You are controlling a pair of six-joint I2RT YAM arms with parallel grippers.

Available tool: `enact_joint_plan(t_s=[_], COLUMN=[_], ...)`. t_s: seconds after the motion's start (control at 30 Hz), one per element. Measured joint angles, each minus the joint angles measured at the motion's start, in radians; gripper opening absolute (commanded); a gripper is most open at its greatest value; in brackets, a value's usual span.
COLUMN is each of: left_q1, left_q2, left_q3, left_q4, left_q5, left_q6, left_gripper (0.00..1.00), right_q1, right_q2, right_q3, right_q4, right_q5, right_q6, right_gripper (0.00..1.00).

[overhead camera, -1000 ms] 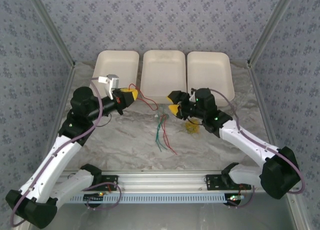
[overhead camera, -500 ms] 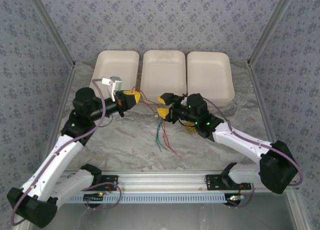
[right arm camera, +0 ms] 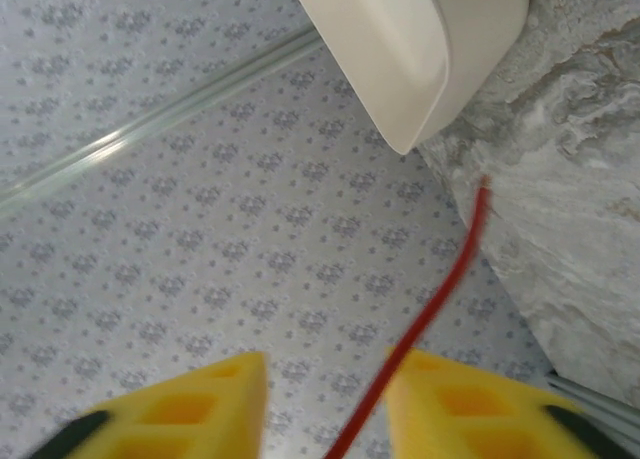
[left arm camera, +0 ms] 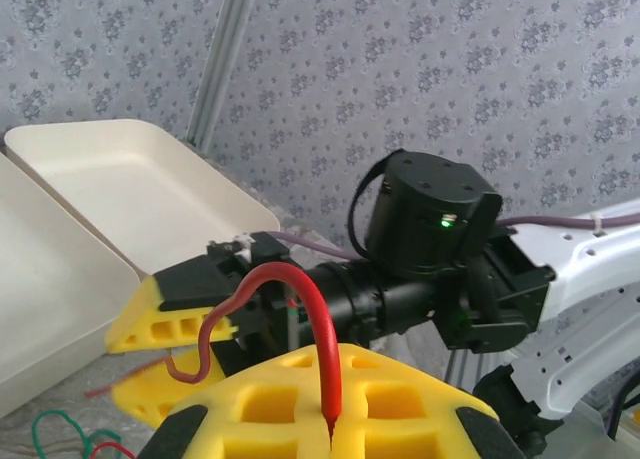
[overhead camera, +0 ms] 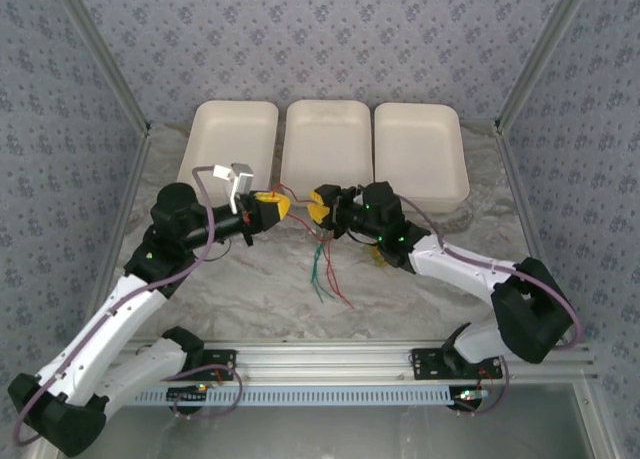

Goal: Untangle the cables

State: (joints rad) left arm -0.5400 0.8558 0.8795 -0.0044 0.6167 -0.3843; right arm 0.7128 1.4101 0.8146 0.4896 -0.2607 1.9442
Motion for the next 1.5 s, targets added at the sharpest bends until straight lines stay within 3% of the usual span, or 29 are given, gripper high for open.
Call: enact_joint_plan(t_s=[0.07, 0.27, 0.5, 0.7, 1.0, 1.43, 1.47, 1.5], left_q1=[-0.004, -0.007, -0.068, -0.171, -0.235, -0.347, -0.349, -0.349], left_q2=[-0.009, -0.026, 0.058, 0.238, 0.414, 0.597, 0.594, 0.585], left_q3=[-0.011, -0.029, -0.032, 0.038, 0.14, 0.256, 0.251, 0.24], left_q4=[-0.005, -0.072, -0.156, -0.142, -0.158, -0.075, -0.064, -0.051], left_q5=[0.0, -0.013, -0.073, -0.17, -0.258, -0.341, -0.348, -0.355], left_q6=[0.002, 0.019, 0.062, 0.119, 0.16, 0.158, 0.155, 0.149], left_gripper=[0.0, 0.0, 0.0, 0.0, 0.0, 0.0, 0.0, 0.0], right_q1=[-0.014, -0.122, -0.251, -0.249, -0.224, -0.204, -0.207, -0.213], right_q2=[0.011, -0.026, -0.146, -0.082, 0.127, 0.165, 0.168, 0.17], right_q3=[0.009, 0.068, 0.415, 0.72, 1.077, 1.219, 1.226, 1.236], right_q4=[0.001, -0.094, -0.422, -0.701, -1.02, -1.195, -1.201, -1.211], right_q5=[-0.001, -0.01, -0.018, -0.101, -0.137, -0.137, -0.137, -0.137], right_q6=[0.0, -0.116, -0.471, -0.72, -1.012, -1.21, -1.214, -1.221], right_gripper=[0.01, 0.0, 0.0, 0.0, 0.0, 0.0, 0.01, 0.14])
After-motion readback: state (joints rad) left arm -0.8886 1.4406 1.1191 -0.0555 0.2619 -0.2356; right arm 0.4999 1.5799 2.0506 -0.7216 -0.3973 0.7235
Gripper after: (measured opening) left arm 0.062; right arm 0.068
